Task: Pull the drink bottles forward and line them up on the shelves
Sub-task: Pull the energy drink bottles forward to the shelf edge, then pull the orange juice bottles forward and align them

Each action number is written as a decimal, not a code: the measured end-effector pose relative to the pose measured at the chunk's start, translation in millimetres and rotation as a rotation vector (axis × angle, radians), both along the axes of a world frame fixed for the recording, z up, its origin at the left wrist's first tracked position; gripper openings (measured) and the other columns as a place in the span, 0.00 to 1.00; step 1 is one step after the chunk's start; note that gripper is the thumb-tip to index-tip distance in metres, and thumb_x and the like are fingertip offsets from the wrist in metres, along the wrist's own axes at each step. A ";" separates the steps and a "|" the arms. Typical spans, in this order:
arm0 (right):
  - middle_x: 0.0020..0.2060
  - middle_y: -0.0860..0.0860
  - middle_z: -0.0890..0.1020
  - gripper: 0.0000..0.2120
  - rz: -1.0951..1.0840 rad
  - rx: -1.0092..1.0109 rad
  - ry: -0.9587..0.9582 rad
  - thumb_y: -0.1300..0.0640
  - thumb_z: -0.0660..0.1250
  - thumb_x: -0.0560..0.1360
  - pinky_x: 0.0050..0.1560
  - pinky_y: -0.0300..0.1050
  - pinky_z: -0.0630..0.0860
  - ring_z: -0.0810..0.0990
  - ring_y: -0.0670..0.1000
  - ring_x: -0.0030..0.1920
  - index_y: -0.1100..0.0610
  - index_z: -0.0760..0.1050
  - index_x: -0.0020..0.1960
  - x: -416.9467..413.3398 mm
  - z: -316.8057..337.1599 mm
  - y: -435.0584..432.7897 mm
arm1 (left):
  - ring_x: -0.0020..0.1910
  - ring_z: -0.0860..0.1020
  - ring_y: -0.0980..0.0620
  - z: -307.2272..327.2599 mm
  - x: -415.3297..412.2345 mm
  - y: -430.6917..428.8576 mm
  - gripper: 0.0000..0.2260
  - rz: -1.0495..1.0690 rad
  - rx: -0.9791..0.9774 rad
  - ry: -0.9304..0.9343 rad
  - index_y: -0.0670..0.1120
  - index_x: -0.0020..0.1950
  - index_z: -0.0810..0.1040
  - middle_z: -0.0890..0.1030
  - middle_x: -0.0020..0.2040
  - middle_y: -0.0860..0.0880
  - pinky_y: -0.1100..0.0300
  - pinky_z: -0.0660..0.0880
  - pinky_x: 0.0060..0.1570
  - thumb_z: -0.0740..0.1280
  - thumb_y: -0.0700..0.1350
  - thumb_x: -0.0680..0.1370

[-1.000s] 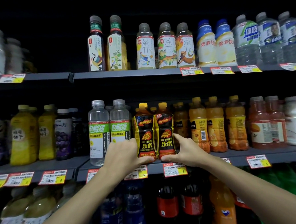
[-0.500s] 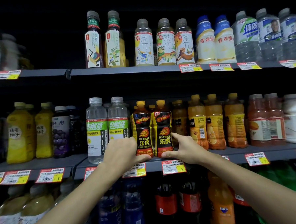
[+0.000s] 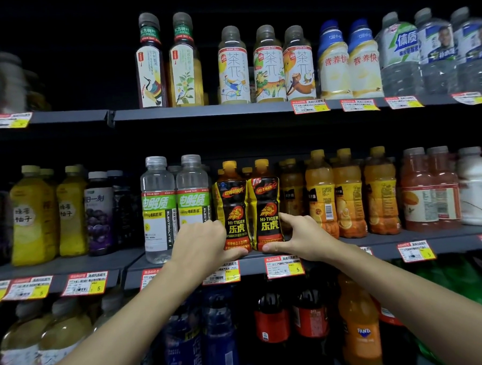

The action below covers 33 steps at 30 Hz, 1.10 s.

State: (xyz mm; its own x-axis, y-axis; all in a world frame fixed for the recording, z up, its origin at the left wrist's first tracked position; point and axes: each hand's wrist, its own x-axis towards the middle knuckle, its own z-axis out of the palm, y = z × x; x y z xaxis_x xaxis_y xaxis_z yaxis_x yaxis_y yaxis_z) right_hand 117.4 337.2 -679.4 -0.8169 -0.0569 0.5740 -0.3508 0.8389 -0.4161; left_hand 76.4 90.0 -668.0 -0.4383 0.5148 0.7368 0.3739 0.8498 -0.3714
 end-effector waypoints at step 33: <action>0.47 0.50 0.83 0.30 -0.594 -0.004 0.190 0.26 0.66 0.70 0.48 0.53 0.81 0.83 0.55 0.50 0.52 0.74 0.53 37.0 6.2 149.8 | 0.63 0.76 0.47 -6.0 28.3 232.2 0.35 -0.420 0.921 -0.795 0.46 0.72 0.67 0.76 0.64 0.47 0.49 0.74 0.64 0.76 0.55 0.70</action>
State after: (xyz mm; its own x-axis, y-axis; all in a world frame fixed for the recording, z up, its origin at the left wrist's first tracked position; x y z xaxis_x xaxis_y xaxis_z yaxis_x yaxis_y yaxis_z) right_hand 154.4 487.0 -673.2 -0.5921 0.3783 0.7115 0.1070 0.9121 -0.3958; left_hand 104.7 322.2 -674.0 -0.8479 0.1628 0.5045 0.5205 0.4364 0.7339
